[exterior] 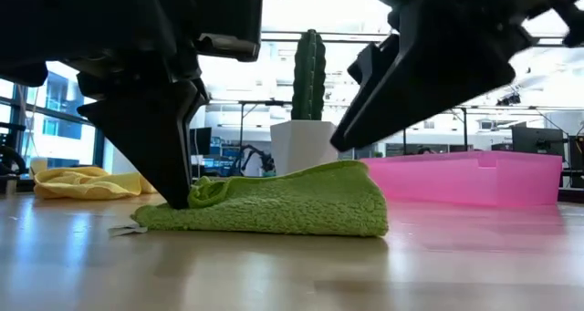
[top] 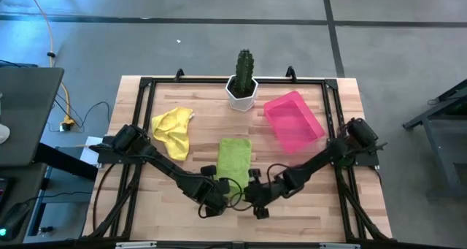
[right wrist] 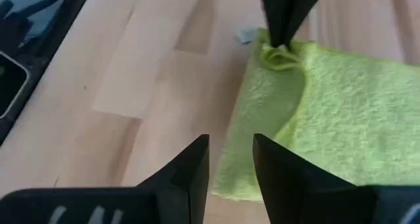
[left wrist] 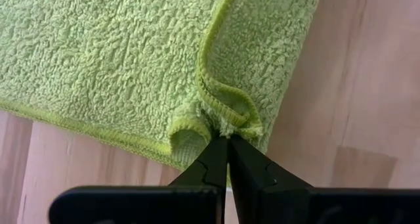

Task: Roll microfiber towels into tight, uniform cylinder then place into a basket
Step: Roll the green towel

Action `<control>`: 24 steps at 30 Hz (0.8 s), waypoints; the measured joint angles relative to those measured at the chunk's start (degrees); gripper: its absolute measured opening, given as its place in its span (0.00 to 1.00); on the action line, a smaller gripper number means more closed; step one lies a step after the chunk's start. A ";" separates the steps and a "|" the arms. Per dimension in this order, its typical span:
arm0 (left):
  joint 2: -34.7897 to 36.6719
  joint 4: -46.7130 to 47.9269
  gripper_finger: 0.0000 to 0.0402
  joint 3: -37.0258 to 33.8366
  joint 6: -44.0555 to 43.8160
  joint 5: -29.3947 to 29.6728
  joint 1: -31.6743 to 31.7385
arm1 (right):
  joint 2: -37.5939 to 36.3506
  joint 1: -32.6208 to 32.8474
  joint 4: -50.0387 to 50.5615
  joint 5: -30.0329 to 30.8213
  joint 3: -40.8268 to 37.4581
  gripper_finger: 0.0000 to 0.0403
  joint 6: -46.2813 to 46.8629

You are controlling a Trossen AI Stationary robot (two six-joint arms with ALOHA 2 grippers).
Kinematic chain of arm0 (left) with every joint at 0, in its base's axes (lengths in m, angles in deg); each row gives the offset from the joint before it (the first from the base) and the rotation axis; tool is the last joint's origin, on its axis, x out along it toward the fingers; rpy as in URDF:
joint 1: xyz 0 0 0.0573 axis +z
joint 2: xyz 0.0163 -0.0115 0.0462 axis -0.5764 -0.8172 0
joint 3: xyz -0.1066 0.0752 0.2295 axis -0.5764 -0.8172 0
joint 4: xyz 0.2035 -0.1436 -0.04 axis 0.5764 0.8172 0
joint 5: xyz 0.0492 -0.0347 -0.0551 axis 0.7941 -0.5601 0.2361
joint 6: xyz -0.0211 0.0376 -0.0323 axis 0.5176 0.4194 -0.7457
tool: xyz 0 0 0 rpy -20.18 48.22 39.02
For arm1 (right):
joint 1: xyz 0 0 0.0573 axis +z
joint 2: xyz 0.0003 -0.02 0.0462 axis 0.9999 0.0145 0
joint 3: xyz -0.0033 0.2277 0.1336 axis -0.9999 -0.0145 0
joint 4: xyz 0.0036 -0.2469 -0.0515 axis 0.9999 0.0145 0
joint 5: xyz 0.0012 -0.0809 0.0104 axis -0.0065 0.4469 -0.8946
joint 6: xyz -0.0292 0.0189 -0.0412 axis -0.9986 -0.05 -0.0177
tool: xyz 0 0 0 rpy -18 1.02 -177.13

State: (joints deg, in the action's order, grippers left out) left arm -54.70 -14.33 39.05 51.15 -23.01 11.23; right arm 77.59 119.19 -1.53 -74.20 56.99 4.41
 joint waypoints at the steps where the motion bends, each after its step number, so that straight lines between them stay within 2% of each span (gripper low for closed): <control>1: 0.00 0.00 0.00 0.00 0.00 0.00 0.00 | 0.47 0.04 -0.48 -0.06 0.00 0.27 0.00; 11: 0.00 0.00 0.00 0.00 -0.55 -0.42 0.00 | 4.59 -0.12 -1.93 1.42 -0.02 0.28 -1.69; 20: 0.00 0.00 0.00 0.00 -0.74 -2.78 0.00 | 5.03 -0.51 -2.05 1.86 -0.04 0.50 -1.41; 24: 0.00 0.02 0.00 0.00 -1.18 -3.36 0.00 | 6.27 -0.51 -2.36 -0.25 -0.04 0.53 -0.62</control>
State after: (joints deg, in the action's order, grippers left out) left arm -54.70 -14.31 39.05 49.96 -26.37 11.23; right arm 83.87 118.68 -3.89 -74.44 56.95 3.79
